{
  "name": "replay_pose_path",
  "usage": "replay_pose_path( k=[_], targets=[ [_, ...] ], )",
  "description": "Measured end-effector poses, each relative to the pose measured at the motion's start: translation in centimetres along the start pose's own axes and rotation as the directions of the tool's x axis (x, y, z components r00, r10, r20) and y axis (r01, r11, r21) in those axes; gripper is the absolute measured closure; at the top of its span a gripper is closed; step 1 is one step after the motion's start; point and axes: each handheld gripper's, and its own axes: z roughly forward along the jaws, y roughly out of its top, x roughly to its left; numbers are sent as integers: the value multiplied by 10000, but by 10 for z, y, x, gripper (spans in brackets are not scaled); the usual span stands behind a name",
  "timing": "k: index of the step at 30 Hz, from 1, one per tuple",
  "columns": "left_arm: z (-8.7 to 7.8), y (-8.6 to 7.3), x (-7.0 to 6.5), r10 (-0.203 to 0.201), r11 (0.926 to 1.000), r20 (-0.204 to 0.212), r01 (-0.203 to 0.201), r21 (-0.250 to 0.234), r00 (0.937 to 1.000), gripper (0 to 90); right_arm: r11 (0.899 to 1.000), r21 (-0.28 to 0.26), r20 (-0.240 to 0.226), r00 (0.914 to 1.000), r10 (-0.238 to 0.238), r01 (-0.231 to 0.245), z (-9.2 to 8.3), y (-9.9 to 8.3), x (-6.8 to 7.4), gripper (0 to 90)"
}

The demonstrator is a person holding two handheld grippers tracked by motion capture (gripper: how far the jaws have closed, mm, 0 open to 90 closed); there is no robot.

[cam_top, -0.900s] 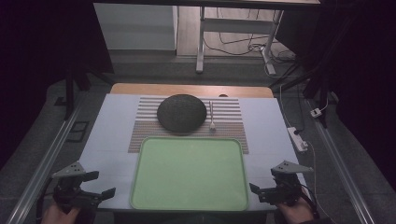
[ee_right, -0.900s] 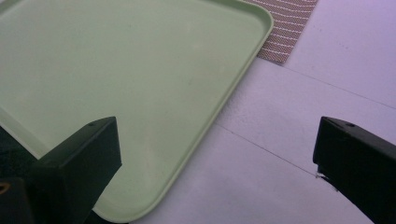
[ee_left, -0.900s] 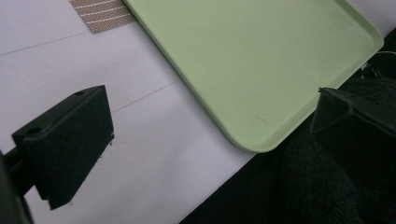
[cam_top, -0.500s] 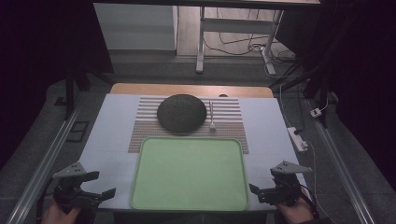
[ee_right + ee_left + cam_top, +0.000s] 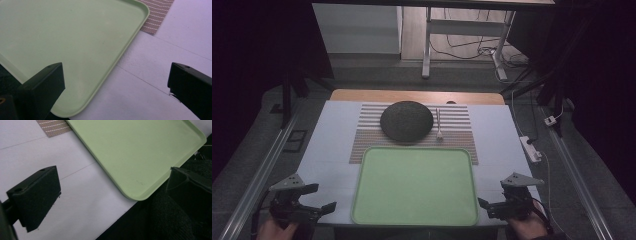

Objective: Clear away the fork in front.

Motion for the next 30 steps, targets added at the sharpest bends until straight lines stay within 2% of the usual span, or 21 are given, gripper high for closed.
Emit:
replay_pose_path(
  k=[10,15,23,30],
  targets=[
    [0,0,0,-11,10000,-25,11,25,10000,0,9999,15,145,9998,-141,141,1,2,3,0],
    [0,0,0,-39,10000,-20,39,22,10000,0,9986,-443,-27,9995,-303,302,3,4,5,0],
    [0,0,0,-43,10000,-37,43,22,10000,0,9981,-367,-83,9987,-508,504,10,9,8,0],
    [1,1,0,-21,10000,-71,21,56,10000,0,9975,-320,-387,9972,-646,634,16,16,7,0]
  ],
)
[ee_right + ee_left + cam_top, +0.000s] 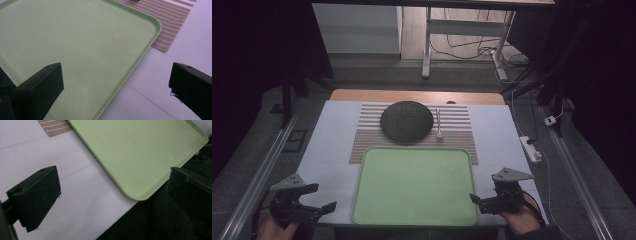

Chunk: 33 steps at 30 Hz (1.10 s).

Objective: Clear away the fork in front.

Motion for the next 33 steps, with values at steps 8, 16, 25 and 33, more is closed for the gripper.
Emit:
replay_pose_path(
  k=[8,16,25,33],
  targets=[
    [1,0,0,53,10000,-36,-52,46,10000,0,9997,-64,-129,9996,-243,242,13,11,-1,0],
    [1,1,-1,32,10000,-64,-32,63,10000,0,10000,48,-433,9991,-46,48,33,23,-3,0],
    [1,1,-1,50,10000,-70,-49,72,10000,0,9997,74,-757,9968,-246,252,61,38,-7,0],
    [1,1,-1,83,9999,-88,-82,108,9999,0,9991,352,-687,9974,-207,231,81,45,-11,0]
  ],
)
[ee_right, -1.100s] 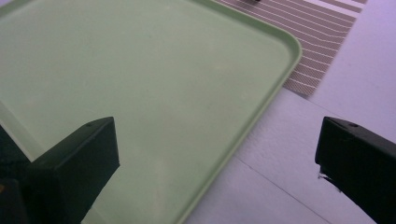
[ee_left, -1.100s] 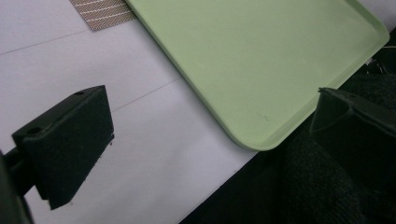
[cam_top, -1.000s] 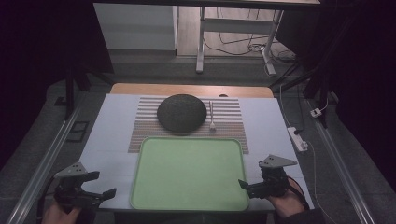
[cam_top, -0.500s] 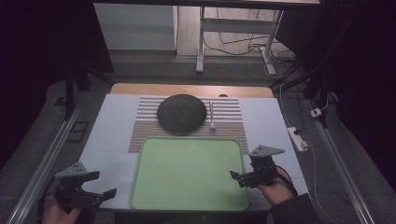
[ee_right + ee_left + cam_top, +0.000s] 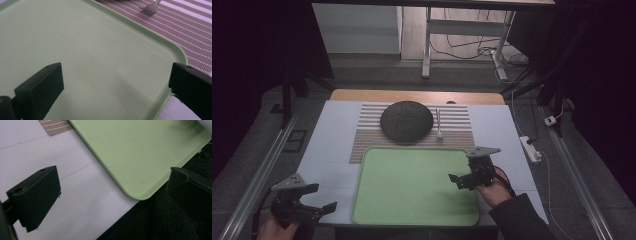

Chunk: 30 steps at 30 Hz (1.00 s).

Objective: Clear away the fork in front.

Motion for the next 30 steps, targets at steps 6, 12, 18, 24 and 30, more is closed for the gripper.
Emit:
replay_pose_path(
  k=[6,12,18,24,30],
  targets=[
    [0,0,0,-2,10000,3,2,-8,10000,0,9998,84,318,9993,-205,202,12,11,-3,0],
    [-1,0,1,-53,10000,47,54,-52,10000,0,9979,320,599,9965,-575,557,26,22,-8,0],
    [0,0,1,-55,10000,51,55,-50,10000,0,9957,550,963,9922,-792,742,37,35,-14,0],
    [-1,0,1,-92,9999,72,92,-70,9999,0,9927,748,1461,9837,-1049,947,50,49,-22,0],
    [-1,-1,1,-101,9999,83,101,-77,9999,0,9881,853,1883,9718,-1420,1278,64,63,-28,0]
  ],
)
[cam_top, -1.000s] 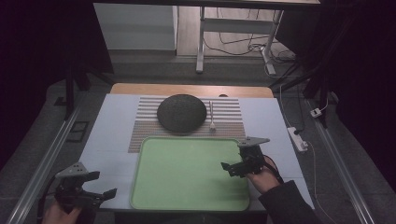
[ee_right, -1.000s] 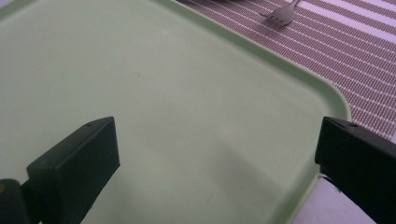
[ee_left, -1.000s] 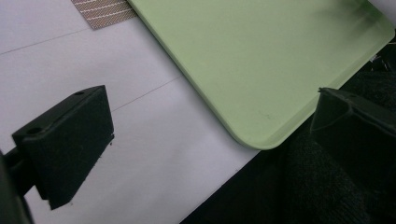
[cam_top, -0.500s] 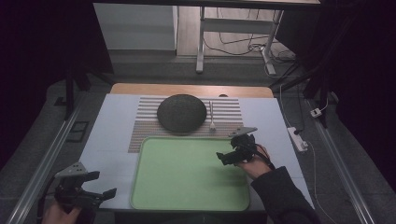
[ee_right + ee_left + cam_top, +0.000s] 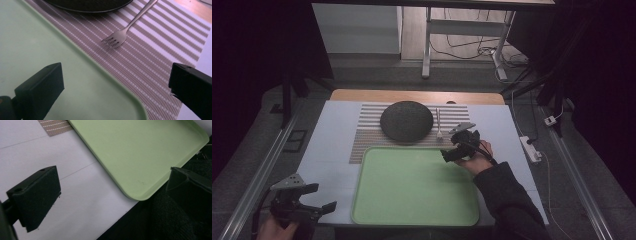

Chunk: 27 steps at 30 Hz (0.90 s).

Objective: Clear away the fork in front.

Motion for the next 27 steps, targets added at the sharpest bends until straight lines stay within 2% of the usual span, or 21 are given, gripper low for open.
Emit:
replay_pose_path(
  k=[5,9,15,17,21,23,27],
  targets=[
    [0,0,0,-17,10000,15,17,-6,10000,0,9983,124,307,9978,-579,576,12,12,-1,40],
    [0,0,1,-25,10000,22,25,-10,10000,0,9937,295,556,9924,-1099,1084,24,21,0,73],
    [0,0,1,-40,10000,37,40,-25,10000,0,9775,844,907,9754,-2009,1935,41,26,0,178],
    [0,0,1,-34,10000,35,34,-10,10000,0,9721,973,835,9715,-2219,2137,45,27,1,220],
    [0,0,1,-38,10000,36,38,-10,10000,0,9561,1190,812,9571,-2782,2678,51,29,4,297],
    [0,0,1,-32,10000,35,32,-7,10000,0,9487,1288,864,9497,-3009,2889,53,29,7,365],
    [0,0,1,-30,10000,35,30,1,10000,0,9176,1547,875,9201,-3818,3661,57,29,11,461]
  ],
)
